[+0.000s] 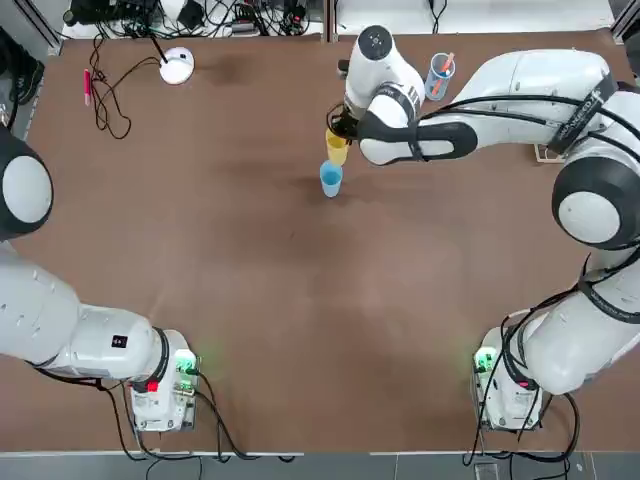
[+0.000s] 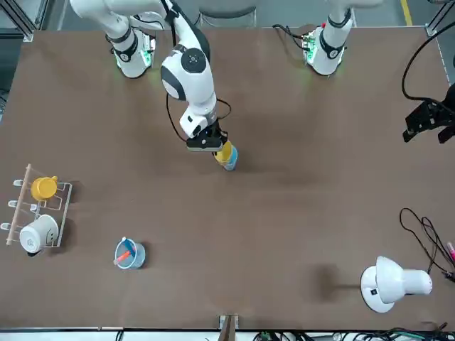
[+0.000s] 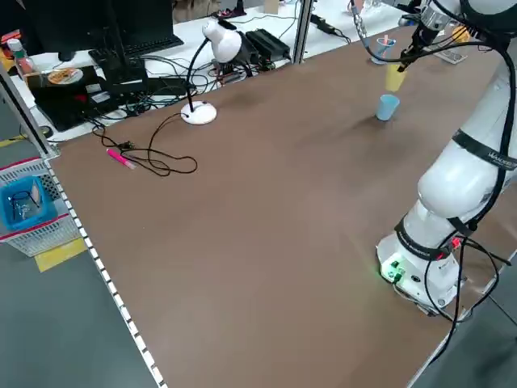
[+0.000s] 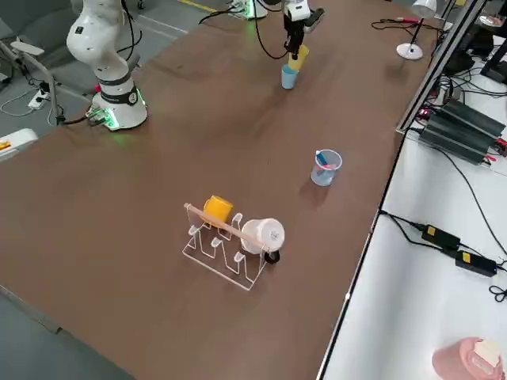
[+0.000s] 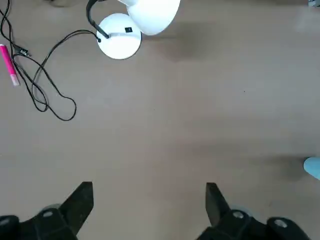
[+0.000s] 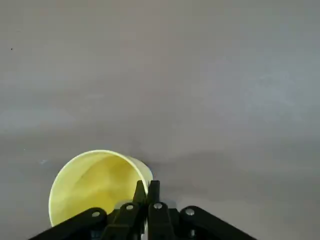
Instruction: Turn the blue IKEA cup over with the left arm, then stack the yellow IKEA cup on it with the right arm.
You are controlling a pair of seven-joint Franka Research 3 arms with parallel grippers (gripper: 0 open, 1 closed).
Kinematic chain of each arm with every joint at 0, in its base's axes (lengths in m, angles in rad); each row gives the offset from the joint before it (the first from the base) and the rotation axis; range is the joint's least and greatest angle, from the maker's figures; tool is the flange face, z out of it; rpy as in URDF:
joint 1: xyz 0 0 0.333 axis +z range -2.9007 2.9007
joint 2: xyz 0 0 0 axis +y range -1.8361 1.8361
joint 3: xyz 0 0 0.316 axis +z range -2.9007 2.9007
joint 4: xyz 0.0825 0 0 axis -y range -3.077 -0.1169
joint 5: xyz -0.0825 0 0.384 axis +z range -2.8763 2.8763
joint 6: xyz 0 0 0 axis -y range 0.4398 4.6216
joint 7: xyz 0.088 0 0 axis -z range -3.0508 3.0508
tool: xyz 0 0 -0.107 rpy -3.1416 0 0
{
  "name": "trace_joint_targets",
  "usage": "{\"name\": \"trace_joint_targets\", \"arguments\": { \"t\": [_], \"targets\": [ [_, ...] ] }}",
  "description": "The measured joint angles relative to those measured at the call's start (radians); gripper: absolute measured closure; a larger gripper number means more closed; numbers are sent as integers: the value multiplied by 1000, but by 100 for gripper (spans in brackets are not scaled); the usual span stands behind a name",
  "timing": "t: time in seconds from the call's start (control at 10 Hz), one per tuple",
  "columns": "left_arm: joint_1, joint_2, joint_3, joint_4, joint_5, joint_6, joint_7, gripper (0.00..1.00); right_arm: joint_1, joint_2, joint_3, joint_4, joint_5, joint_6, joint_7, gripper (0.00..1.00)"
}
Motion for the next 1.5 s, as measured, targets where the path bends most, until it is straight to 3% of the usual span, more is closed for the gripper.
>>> {"name": "trace_joint_targets", "arguments": {
  "t": [0.4, 1.5],
  "targets": [
    [0, 0, 0, 0, 0, 0, 0, 1, 4, 40, 5, 2, -84, 13, 76, 96],
    [0, 1, 0, 0, -3, 0, -1, 1, 11, 52, 31, 8, -101, 10, 109, 96]
  ]
}}
